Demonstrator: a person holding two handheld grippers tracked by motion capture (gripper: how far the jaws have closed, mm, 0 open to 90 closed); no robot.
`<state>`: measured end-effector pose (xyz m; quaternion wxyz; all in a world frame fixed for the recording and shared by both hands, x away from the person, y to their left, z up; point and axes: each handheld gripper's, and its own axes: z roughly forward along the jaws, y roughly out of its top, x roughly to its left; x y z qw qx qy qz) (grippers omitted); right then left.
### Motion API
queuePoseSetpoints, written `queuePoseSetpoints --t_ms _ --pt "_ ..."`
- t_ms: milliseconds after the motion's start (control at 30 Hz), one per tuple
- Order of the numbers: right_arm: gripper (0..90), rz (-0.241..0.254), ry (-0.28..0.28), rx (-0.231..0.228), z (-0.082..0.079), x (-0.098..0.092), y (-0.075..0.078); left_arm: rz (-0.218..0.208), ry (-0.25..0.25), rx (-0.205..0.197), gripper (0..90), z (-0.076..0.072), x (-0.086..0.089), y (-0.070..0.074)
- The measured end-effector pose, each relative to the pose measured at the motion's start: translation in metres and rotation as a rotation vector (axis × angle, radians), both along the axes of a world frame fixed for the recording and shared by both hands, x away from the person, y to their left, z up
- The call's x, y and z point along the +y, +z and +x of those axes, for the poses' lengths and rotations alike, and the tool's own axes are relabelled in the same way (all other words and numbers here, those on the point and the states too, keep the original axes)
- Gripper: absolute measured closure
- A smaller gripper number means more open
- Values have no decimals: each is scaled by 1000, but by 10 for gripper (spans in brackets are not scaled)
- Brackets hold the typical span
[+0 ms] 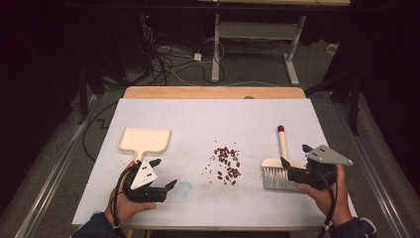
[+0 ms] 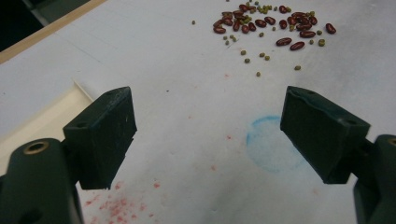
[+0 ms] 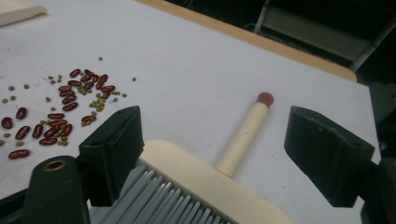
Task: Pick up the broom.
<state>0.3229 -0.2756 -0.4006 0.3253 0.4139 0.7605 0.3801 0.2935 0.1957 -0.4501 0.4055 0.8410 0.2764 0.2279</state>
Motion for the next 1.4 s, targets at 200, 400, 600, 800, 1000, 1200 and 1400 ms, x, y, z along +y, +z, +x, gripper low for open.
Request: queuePoseSetpoints --t_ms 200,400,600,800,1000,1200,1400 --pt "264 50 -57 172 39 -2 4 9 -6 6 175 0 -1 -1" --pt "286 7 -165 312 83 -1 -15 30 -8 17 175 0 -1 -4" --pt "335 -49 -231 441 108 2 -39 44 -8 22 175 -1 0 -6" --pt "441 -70 -222 515 119 4 -52 63 -13 20 175 -3 -1 -6" --pt "637 -44 -181 481 119 9 -53 76 -23 10 175 -4 -2 -7" --pt "698 -70 -165 463 119 13 -53 80 -22 30 176 -5 -1 -8" --pt "706 -66 -134 442 117 12 -54 84 -23 27 181 -7 -2 -8"
